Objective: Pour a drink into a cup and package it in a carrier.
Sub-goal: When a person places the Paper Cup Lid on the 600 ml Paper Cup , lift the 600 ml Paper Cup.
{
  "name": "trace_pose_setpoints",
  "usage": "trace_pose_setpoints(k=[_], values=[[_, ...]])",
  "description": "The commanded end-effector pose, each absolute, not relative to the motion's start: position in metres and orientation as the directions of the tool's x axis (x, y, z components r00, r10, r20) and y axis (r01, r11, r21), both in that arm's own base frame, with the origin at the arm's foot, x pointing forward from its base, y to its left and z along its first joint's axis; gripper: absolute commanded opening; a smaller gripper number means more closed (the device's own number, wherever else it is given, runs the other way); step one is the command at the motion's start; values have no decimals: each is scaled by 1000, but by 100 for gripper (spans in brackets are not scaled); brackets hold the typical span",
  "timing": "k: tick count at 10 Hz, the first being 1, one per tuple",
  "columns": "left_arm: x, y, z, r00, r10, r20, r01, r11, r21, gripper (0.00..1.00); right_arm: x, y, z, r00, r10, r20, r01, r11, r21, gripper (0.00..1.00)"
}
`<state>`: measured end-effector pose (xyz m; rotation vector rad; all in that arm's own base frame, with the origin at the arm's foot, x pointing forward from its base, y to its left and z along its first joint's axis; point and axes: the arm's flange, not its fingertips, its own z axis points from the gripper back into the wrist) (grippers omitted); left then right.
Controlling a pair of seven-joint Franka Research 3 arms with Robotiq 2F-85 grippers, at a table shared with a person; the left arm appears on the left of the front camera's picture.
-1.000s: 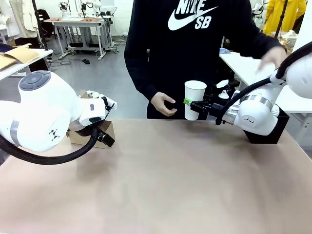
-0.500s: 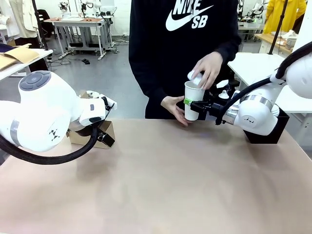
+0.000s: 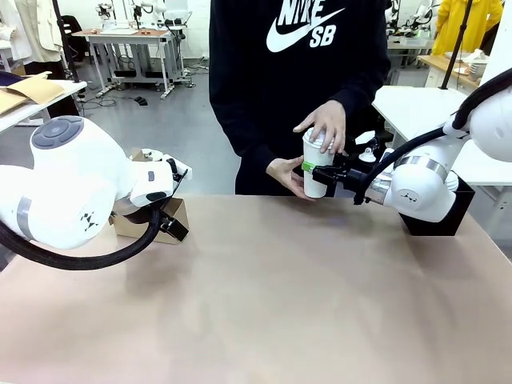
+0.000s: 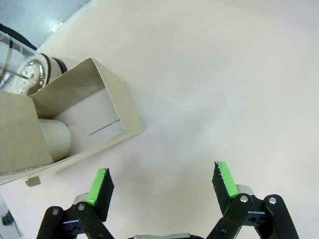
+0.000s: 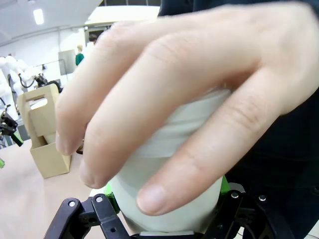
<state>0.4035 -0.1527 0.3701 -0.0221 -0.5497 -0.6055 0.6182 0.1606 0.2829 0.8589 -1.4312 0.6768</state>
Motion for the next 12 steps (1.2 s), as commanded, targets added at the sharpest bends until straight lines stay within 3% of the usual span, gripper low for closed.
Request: trace_pose_setpoints(k=[1, 12], values=[[404, -152, 370, 684, -533, 498, 546, 827, 135, 100, 618, 164, 285, 43, -88, 995, -827, 555, 85, 81], [404, -152, 370, 684, -533, 498, 546, 827, 135, 100, 618, 164, 285, 43, -88, 995, -827, 555, 85, 81]])
